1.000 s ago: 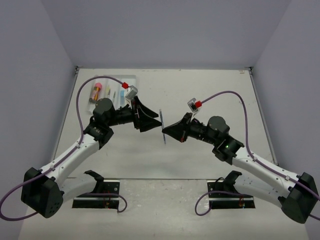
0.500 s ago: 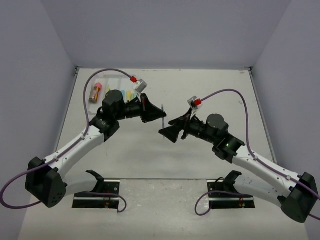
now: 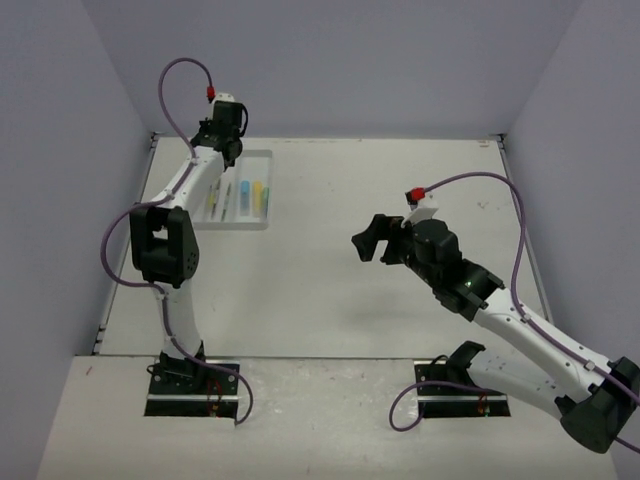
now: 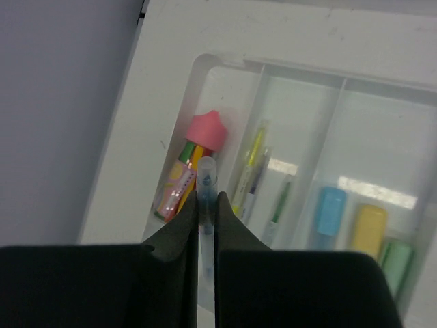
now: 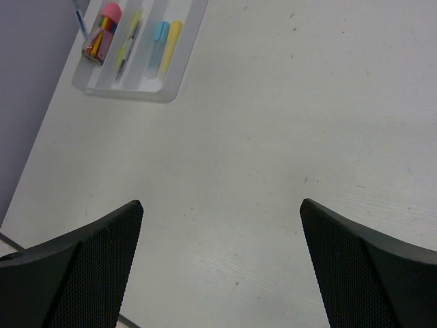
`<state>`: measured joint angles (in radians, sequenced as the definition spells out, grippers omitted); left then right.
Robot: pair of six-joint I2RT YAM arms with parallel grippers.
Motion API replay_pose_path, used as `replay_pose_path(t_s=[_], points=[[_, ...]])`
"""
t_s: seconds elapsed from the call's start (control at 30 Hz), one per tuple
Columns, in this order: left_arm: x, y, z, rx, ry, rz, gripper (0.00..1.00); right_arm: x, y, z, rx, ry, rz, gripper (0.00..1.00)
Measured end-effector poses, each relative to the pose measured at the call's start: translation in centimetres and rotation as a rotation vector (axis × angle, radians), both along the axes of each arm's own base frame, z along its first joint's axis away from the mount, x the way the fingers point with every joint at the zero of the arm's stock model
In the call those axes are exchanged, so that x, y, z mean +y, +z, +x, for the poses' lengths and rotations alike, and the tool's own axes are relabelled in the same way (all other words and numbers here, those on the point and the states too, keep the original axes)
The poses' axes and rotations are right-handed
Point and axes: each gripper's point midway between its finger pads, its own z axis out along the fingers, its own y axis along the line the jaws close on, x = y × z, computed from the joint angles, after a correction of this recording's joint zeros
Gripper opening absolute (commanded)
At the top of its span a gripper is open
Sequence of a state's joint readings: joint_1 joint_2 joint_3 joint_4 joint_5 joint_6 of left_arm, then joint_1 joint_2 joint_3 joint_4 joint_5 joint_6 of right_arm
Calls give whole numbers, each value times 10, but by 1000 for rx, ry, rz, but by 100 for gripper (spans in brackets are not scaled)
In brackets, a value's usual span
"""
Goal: Sort the stationery into containers
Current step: Place the pen in the storage box.
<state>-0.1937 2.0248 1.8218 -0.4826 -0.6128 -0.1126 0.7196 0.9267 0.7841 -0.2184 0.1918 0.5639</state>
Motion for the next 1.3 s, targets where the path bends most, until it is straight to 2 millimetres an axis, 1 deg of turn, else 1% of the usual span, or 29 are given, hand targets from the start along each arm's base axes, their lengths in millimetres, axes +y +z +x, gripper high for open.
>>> replay_pose_path(t_s=[0.03,0.1,0.13,0.23,0.33,0.5,0.53,0.63,0.73,0.77,0.87,0.9,0.97,1.0,1.03,1.1,1.13,1.17,1.2,1.27,1.3], points=[[8,-11,1,36,3,25,0,-1,2,0,-8,3,-2,99],[11,-23,3,77,-12,52,0,-1,3,-1,-18,12,-11,99],[11,-26,4,88,-22,59,0,-1,2,-1,-18,18,-15,99],[5,-26,10,85,-48,66,0,3,-3,-2,-4,41,-29,99],[4,-38,13,103,-54,74,0,9,-12,-5,24,74,-38,99],[9,-78,11,182,-50,83,1,16,-18,-9,51,115,-37,99],[10,-85,10,198,-50,83,4,16,-18,-9,52,119,-36,99],[12,-96,8,222,-60,70,26,17,-18,-10,54,123,-35,99],[11,-97,10,217,-70,50,42,20,-20,-10,63,134,-36,99],[10,-97,10,218,-75,44,50,20,-21,-9,67,135,-38,99],[6,-98,10,216,-88,20,66,22,-25,-7,80,136,-47,99],[4,-98,10,213,-91,10,68,22,-26,-7,83,136,-50,99],[1,-94,9,207,-100,-10,68,22,-25,-8,86,136,-53,99],[-1,-89,8,199,-106,-24,69,22,-24,-8,87,136,-53,99],[-3,-81,7,184,-111,-42,73,21,-22,-8,86,135,-53,99],[-7,-60,-3,151,-109,-81,91,20,-17,-8,84,129,-56,99],[-8,-46,-8,128,-109,-101,100,19,-14,-8,83,126,-58,99],[-10,-27,-14,80,-104,-134,100,15,-9,-7,76,113,-67,99],[-12,-11,-23,48,-103,-160,100,11,-5,-7,71,97,-80,99],[-15,34,-55,-43,-114,-229,100,4,11,-5,37,70,-81,99],[-16,58,-74,-97,-126,-262,100,-3,19,-4,17,43,-88,99]])
